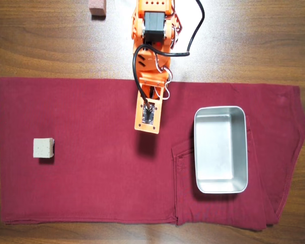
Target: Grab the cube
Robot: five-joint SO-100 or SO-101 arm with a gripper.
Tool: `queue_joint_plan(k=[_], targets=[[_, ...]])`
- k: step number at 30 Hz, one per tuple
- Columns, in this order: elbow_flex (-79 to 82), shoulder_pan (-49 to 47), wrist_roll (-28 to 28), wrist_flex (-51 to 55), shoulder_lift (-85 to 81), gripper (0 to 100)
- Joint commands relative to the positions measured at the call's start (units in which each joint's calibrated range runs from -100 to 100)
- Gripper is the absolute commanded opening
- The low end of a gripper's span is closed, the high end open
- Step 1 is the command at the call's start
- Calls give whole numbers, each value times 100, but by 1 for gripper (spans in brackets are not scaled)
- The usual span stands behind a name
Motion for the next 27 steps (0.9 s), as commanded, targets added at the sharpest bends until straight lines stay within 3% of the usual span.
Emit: queue_joint_plan(k=[1,18,23,27], targets=[[37,-26,15,113,38,0],[-18,-74,132,57,83,0],[-2203,1126,342,-1907,2355,14],[-5416,2316,405,-1473,5364,27]])
